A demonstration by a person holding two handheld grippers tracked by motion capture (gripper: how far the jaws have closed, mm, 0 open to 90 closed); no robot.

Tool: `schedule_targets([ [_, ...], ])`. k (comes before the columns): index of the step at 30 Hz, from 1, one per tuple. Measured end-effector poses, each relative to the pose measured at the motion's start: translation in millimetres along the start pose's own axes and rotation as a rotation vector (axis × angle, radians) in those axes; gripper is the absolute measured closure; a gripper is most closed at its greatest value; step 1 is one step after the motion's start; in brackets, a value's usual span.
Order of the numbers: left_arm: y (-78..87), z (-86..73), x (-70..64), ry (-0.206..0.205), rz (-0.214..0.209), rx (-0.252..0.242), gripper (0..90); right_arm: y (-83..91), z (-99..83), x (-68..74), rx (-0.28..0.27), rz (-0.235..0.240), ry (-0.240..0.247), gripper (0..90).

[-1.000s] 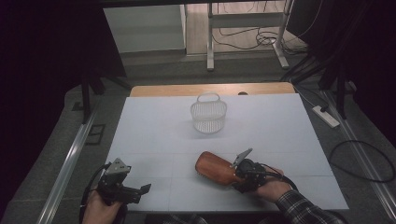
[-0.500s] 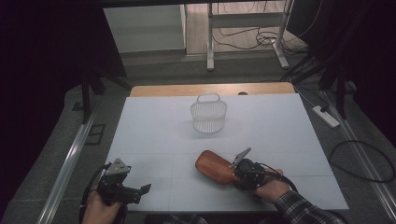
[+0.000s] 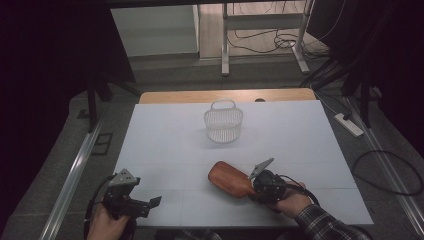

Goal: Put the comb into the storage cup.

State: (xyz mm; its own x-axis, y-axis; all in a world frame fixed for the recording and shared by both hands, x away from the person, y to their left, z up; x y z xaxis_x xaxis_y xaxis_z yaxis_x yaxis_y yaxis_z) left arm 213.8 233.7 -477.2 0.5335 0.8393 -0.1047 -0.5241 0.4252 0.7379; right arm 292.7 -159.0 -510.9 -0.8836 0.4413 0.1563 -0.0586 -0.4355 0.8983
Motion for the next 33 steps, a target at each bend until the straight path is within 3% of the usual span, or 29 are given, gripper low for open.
schedule_targets([
  [3, 0.6, 4.6, -1.8, -0.017, 0.008, -0.013, 0.2, 2.6, 1.1, -0.6, -0.019, 0.005, 0.000, 72.2],
  [8, -3.0, 8.6, -1.3, 0.000, -0.049, -0.031, 0.0, 7.9, 1.9, -1.9, -0.056, 0.014, -0.011, 72.2],
  [14, -10.9, 13.4, -0.8, -0.023, -0.042, -0.015, 0.0, 15.5, 2.4, -4.4, -0.097, 0.009, -0.015, 72.1],
  [33, -28.4, 44.5, -5.6, -0.038, -0.103, -0.041, 0.0, 36.5, 8.5, -10.7, -0.216, -0.036, -0.034, 72.1],
])
Point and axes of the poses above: each handheld gripper's, and its own axes: y roughly backward along the jaws, z roughly out of its top, x roughly to its left, the point moved 2 cm from there along -y, roughly forward along the jaws, and after that the axes turned 6 degrees about z, right-handed, at the moved point
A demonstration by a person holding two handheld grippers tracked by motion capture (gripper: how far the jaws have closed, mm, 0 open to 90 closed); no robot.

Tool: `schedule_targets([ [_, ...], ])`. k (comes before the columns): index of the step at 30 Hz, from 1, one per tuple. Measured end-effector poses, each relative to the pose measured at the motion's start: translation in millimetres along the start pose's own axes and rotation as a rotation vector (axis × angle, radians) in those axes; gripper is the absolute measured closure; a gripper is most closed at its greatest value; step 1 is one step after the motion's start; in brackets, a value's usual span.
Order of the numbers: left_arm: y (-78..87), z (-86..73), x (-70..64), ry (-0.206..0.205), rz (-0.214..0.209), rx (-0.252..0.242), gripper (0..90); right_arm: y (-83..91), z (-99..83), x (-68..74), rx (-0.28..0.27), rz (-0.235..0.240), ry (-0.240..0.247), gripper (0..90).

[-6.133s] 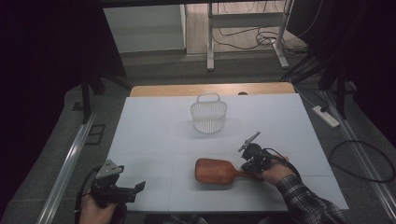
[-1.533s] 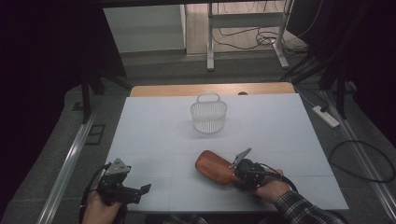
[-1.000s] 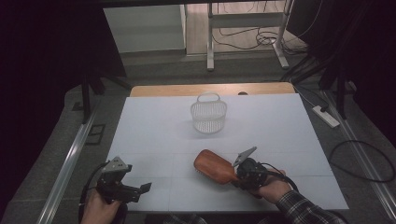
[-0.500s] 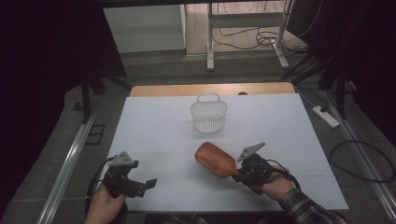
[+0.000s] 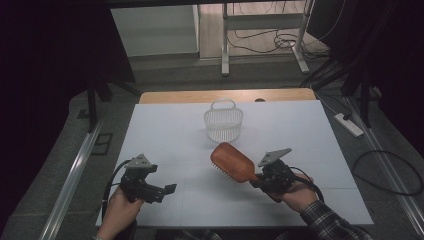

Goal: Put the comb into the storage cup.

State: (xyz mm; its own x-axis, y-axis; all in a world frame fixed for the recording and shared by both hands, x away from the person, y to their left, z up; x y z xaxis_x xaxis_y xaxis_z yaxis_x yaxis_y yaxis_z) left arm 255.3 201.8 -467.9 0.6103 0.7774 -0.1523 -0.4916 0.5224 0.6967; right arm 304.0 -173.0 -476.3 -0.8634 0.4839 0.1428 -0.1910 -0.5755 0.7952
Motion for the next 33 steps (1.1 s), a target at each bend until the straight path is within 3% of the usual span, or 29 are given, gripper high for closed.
schedule_targets([
  [14, -17.0, 22.8, -7.6, -0.038, -0.059, -0.016, 0.0, 6.3, 8.2, -1.4, -0.054, -0.018, 0.001, 72.1],
  [33, -43.0, 57.0, -18.2, -0.020, -0.157, -0.030, 0.0, 11.4, 16.1, 2.7, -0.128, -0.040, 0.024, 72.1],
])
Point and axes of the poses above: each handheld gripper's, and its own axes: y roughly backward along the jaws, z roughly out of its top, x roughly to its left, the point moved 2 cm from there along -y, roughly forward along the jaws, and after that the axes turned 6 degrees about z, right-handed, at the moved point
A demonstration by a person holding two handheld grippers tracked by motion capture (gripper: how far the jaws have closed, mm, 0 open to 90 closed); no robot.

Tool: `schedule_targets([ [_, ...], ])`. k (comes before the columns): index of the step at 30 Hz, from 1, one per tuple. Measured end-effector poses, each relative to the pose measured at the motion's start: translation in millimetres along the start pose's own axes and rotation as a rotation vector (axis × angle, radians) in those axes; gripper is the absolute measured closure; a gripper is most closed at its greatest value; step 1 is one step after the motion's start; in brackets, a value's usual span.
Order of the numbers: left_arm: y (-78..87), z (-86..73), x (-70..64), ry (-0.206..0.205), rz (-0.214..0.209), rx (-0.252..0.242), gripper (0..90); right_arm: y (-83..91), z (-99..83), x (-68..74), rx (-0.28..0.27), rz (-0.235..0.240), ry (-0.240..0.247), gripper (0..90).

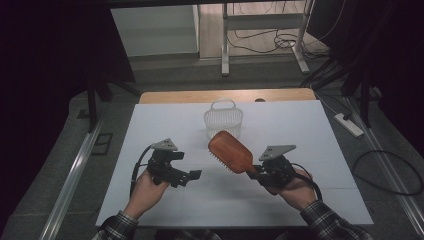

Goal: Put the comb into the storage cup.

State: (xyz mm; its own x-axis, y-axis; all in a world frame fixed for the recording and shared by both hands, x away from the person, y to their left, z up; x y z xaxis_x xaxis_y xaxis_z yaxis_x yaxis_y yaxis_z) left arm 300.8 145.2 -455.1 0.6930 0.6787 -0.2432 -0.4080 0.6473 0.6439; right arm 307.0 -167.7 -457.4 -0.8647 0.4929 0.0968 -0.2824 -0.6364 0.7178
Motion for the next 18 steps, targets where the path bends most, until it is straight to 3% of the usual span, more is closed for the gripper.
schedule_targets([
  [18, -20.3, 24.9, -4.2, 0.016, -0.070, 0.024, 0.0, 0.0, 3.7, 5.0, -0.041, 0.000, 0.018, 72.1],
])
Point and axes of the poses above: each handheld gripper's, and its own axes: y roughly backward along the jaws, z roughly out of its top, x roughly to its left, the point moved 2 cm from there along -y, roughly forward along the jaws, and after that the axes turned 6 degrees about z, right-handed, at the moved point
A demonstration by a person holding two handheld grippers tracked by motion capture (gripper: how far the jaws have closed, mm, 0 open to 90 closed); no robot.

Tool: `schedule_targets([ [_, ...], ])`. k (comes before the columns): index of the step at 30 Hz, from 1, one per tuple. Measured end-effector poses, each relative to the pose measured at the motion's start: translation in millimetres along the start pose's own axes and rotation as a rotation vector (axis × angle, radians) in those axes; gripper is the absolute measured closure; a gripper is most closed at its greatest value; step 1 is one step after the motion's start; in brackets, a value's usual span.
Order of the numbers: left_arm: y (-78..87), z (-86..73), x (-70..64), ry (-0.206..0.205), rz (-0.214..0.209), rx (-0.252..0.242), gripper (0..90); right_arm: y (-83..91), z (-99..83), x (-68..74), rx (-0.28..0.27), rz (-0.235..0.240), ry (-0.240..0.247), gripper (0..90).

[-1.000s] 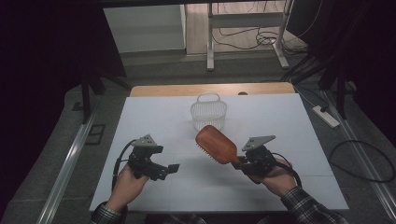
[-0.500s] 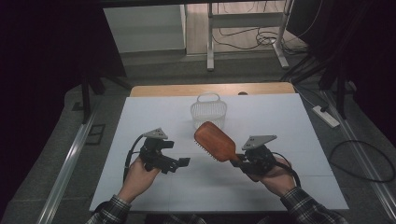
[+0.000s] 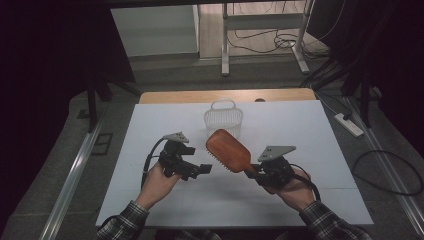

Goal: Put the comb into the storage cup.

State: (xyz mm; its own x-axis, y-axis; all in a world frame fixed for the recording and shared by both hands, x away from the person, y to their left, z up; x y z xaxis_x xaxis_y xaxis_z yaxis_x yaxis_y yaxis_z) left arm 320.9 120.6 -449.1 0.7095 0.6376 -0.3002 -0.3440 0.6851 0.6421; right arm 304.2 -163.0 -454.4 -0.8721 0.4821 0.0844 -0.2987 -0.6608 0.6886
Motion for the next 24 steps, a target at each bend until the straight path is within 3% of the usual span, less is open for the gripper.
schedule_targets([
  [8, -6.6, 7.8, 1.1, 0.017, -0.050, -0.013, 0.0, -0.2, 0.9, 1.9, -0.015, -0.002, 0.006, 72.0],
  [24, -20.0, 15.4, 3.8, 0.120, -0.130, -0.056, 0.0, -3.2, 3.0, 8.1, -0.039, 0.002, 0.019, 72.0],
])
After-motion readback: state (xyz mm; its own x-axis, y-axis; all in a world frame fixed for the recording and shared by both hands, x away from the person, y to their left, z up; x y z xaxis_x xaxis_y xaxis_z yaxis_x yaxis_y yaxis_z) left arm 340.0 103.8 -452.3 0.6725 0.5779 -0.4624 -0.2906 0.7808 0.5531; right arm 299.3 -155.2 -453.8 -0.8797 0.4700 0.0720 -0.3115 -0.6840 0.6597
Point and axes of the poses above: each handheld gripper's, and its own axes: y roughly backward along the jaws, z roughly out of its top, x roughly to its left, the point moved 2 cm from there along -y, roughly forward along the jaws, and after that the axes turned 6 degrees about z, right-handed, at the moved point
